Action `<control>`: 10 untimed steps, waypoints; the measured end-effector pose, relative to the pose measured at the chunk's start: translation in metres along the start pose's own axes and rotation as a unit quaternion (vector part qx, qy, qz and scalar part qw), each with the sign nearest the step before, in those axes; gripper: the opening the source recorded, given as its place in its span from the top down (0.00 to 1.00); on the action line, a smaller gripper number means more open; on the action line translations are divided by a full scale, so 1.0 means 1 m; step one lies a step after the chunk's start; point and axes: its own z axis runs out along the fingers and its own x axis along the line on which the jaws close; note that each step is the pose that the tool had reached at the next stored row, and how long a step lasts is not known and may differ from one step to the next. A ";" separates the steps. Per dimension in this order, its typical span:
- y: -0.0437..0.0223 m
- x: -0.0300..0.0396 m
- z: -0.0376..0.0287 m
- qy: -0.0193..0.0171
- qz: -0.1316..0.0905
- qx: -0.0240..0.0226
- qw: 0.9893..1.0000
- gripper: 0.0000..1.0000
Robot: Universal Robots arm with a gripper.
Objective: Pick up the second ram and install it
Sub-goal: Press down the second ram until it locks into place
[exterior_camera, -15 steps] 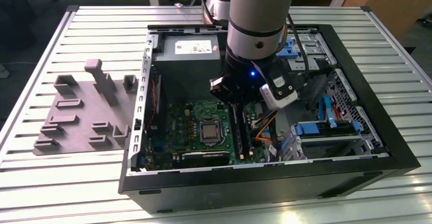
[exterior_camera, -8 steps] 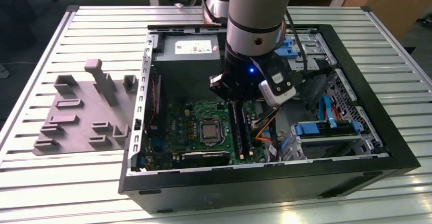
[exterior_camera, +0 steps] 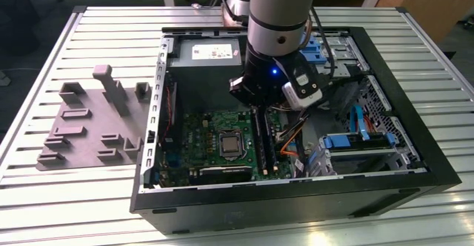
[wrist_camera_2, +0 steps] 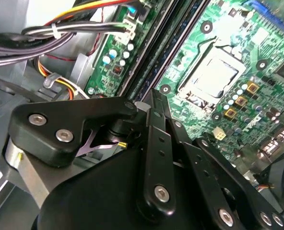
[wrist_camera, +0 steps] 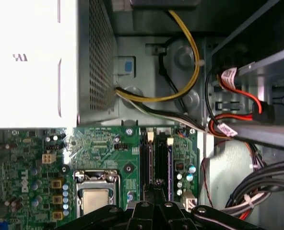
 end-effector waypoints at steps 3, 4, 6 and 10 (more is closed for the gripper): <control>0.0038 0.0001 0.0005 0.000 0.000 0.000 1.000 0.89; 0.0047 0.0001 0.0007 0.000 0.000 0.000 1.000 0.89; 0.0058 0.0001 0.0015 0.000 0.000 0.000 1.000 0.89; 0.0067 0.0002 0.0040 -0.002 0.000 0.000 1.000 0.89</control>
